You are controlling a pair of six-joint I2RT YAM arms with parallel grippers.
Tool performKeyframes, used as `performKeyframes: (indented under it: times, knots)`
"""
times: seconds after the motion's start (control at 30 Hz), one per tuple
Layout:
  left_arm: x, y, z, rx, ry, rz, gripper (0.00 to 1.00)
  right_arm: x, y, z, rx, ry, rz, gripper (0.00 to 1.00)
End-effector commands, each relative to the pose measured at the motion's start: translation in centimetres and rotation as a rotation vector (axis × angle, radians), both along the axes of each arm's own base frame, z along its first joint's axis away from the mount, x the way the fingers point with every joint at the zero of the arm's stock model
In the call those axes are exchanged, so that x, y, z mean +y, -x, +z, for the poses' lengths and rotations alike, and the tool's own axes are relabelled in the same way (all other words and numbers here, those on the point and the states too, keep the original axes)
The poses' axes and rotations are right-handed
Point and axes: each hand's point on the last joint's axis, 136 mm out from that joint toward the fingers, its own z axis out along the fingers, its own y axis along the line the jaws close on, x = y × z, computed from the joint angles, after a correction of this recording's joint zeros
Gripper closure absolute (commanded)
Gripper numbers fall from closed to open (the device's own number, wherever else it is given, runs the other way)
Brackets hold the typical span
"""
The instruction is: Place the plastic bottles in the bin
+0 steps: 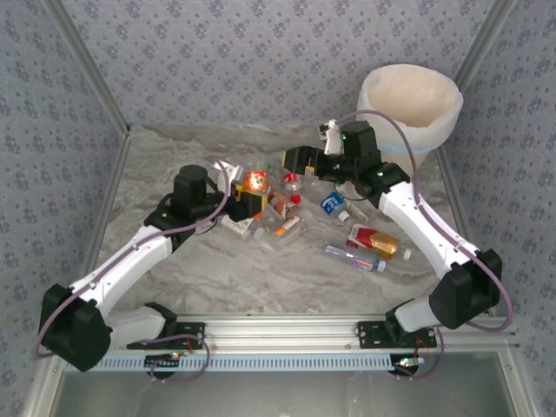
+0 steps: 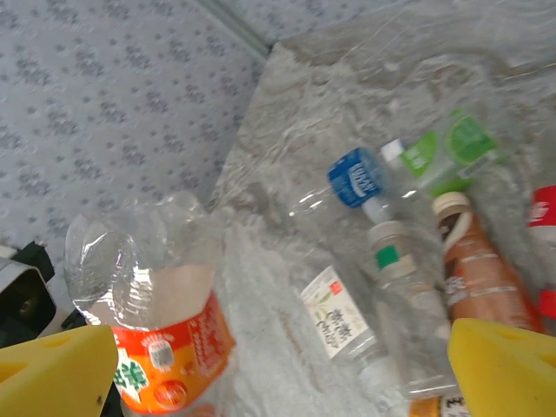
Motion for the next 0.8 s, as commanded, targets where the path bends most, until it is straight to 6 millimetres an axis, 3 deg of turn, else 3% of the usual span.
performKeyframes:
  times: [0.0, 0.2, 0.47, 0.63, 0.77]
  knots:
    - [-2.0, 0.5, 2.9, -0.103, 0.039, -0.120, 0.62, 2.2, 0.8, 3.2, -0.063, -0.094, 0.104, 0.00]
    - [-3.9, 0.7, 3.5, -0.113, 0.047, -0.196, 0.62, 3.9, 2.3, 4.0, -0.117, -0.118, 0.217, 0.00]
    - [-4.7, 1.1, 4.2, -0.132, 0.079, -0.239, 0.62, 4.1, 1.0, 2.2, -0.102, -0.048, 0.159, 0.01]
    - [-5.2, 1.0, 4.1, -0.114, 0.089, -0.252, 0.62, 5.3, 1.4, 1.6, -0.094, -0.054, 0.214, 0.08]
    - [-5.2, 0.8, 3.9, -0.099, 0.087, -0.243, 0.61, 5.3, 1.4, 1.8, -0.114, -0.049, 0.213, 0.22]
